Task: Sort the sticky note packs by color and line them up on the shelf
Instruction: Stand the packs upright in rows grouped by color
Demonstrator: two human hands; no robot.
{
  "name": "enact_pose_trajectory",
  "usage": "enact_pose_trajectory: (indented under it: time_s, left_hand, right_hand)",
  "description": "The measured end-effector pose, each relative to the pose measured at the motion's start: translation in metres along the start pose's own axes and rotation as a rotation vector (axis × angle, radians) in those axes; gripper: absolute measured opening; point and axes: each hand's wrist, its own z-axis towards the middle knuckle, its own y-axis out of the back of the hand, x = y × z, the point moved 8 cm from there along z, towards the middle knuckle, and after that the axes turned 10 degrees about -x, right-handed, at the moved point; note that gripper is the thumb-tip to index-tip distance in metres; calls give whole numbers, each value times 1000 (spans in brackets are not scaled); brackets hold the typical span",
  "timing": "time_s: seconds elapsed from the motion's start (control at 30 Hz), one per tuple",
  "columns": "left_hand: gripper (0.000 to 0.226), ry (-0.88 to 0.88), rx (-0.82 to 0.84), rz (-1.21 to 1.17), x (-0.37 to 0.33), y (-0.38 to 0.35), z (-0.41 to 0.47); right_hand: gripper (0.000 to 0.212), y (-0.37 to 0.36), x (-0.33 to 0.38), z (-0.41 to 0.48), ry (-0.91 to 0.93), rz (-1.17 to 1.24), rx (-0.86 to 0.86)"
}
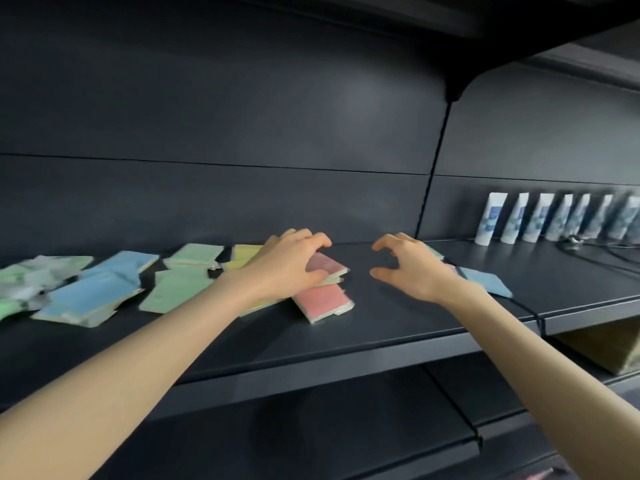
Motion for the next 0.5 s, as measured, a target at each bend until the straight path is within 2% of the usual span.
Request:
enact_pose_trajectory:
  time_s: [0.23, 0.5]
  left_hand:
    - [47, -55, 10, 0, -21, -31, 70]
    - [48, -113, 109, -34, -40, -91, 143]
  right_hand:
    - [44, 9, -71, 39, -65, -22, -34]
    - [45, 8, -154, 74, -155, -93, -1]
